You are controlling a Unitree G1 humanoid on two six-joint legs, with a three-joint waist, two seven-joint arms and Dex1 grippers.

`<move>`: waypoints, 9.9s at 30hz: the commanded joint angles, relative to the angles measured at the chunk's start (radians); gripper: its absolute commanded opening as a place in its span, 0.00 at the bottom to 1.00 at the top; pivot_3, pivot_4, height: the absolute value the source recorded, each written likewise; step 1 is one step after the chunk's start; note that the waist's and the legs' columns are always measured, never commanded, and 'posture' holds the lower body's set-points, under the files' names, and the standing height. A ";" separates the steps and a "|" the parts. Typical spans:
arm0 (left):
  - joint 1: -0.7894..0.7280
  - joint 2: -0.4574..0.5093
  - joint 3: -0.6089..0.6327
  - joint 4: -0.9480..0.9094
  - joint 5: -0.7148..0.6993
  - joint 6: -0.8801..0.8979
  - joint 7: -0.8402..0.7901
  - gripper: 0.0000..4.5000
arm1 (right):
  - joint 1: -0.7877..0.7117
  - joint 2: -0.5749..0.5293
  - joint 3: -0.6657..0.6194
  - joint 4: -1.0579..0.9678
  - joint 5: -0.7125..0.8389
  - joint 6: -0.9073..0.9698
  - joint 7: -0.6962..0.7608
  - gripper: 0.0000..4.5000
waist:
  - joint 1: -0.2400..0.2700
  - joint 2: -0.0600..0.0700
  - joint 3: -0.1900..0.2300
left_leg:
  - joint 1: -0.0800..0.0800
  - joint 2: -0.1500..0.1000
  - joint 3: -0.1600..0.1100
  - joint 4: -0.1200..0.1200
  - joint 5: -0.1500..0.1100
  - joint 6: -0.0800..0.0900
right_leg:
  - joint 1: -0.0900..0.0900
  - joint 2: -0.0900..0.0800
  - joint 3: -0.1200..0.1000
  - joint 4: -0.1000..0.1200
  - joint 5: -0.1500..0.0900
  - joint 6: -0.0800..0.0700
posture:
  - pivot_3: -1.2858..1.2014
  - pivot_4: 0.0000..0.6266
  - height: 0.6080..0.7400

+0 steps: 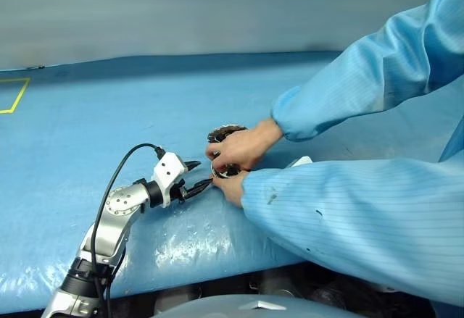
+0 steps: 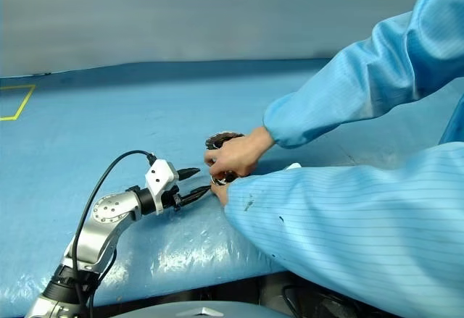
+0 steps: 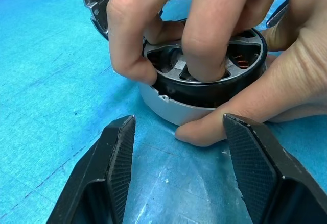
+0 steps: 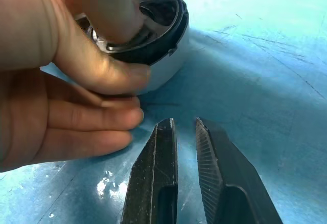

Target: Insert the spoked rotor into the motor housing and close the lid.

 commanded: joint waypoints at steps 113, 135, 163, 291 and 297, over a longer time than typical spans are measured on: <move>0.017 -0.013 -0.017 0.045 -0.005 -0.082 -0.022 0.65 | 0.016 -0.018 0.018 -0.021 -0.034 -0.025 0.016 0.14 | 0.000 0.000 0.000 | 0.000 0.000 0.000 0.000 0.000 0.000 | 0.000 0.000 0.000 0.000 0.000 0.000 | 0.52 0.24 1.00; 0.006 -0.020 -0.028 0.056 -0.002 -0.082 -0.019 0.65 | 0.012 -0.013 0.024 -0.014 -0.049 -0.025 0.010 0.14 | 0.000 0.000 0.000 | 0.000 0.000 0.000 0.000 0.000 0.000 | 0.000 0.000 0.000 0.000 0.000 0.000 | 0.52 0.24 1.00; 0.001 -0.033 -0.003 0.020 -0.043 -0.083 -0.034 0.65 | 0.022 0.043 -0.061 -0.035 0.003 -0.065 -0.010 0.14 | 0.000 0.000 0.000 | 0.000 0.000 0.000 0.000 0.000 0.000 | 0.000 0.000 0.000 0.000 0.000 0.000 | 0.52 0.24 1.00; -0.019 -0.022 -0.063 -0.090 -0.044 -0.021 -0.018 0.65 | -0.547 -0.427 0.226 0.391 -0.475 -0.414 0.642 0.99 | 0.009 0.000 0.000 | 0.000 -0.001 0.003 0.001 0.002 -0.003 | 0.001 0.000 0.001 -0.001 0.003 0.004 | 0.52 0.24 1.00; -0.028 -0.027 -0.063 -0.080 -0.039 -0.026 -0.021 0.65 | -0.576 -0.393 0.267 0.437 -0.492 -0.430 0.679 0.99 | 0.008 0.000 0.000 | 0.000 -0.001 0.003 0.001 0.002 -0.003 | 0.001 0.000 0.001 -0.001 0.003 0.004 | 0.52 0.24 1.00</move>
